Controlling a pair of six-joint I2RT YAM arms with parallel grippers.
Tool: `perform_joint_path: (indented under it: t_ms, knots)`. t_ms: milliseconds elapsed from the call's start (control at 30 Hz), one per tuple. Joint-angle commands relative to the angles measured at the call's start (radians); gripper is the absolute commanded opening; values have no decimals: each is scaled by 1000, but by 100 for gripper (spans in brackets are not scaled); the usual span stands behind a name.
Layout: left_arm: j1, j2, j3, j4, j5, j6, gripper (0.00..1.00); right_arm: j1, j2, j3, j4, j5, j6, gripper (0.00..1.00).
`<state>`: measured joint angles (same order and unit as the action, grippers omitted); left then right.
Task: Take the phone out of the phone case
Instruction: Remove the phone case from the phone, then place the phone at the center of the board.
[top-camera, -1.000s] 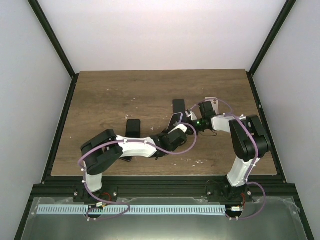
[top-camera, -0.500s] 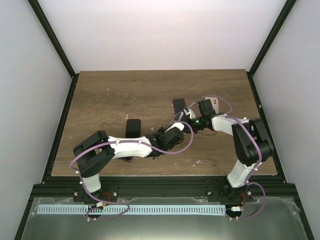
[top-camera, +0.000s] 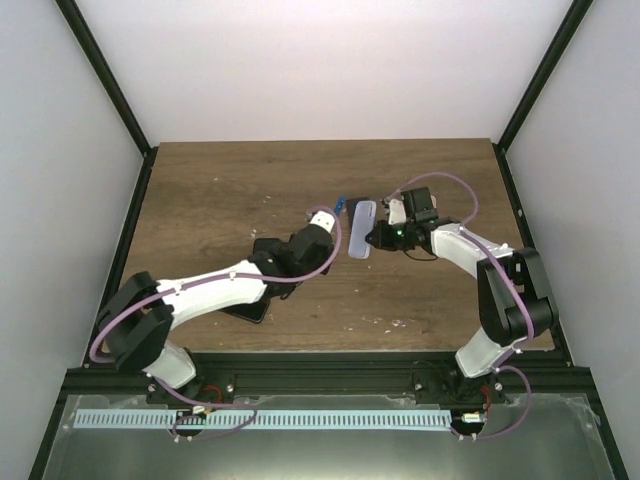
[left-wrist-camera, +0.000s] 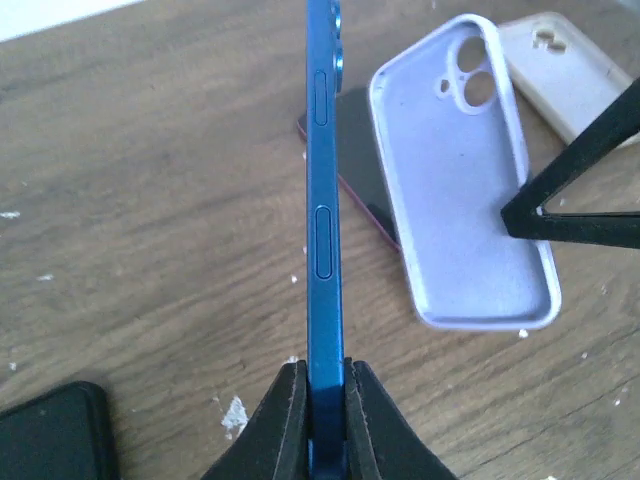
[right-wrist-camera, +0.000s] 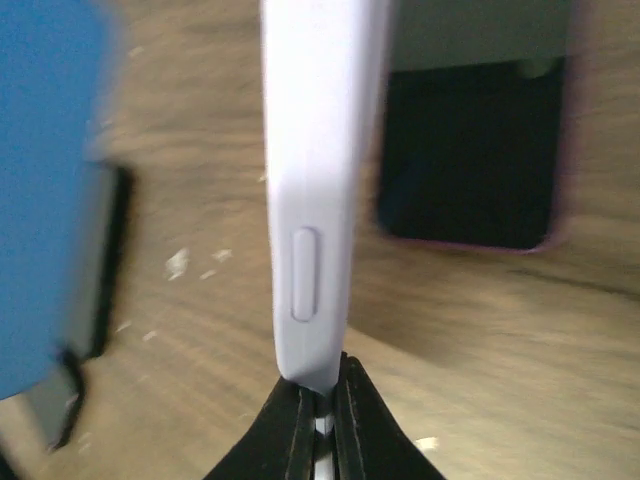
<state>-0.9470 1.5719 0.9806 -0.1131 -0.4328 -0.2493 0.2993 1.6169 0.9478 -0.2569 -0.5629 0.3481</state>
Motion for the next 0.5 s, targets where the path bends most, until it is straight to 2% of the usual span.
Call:
perform_joint_path:
  t_ms: [0, 267, 333, 467]
  knots:
    - [10, -85, -20, 57, 48, -57, 0, -24, -35, 17, 11, 236, -28, 1]
    - [21, -63, 2, 18, 8, -22, 0, -101, -13, 97, -46, 186, -65, 1]
    - [33, -30, 38, -21, -6, 18, 0, -153, -47, 83, -41, 176, -80, 1]
    - [54, 55, 148, -103, -122, 84, 0, -263, -167, -13, 25, 101, -134, 1]
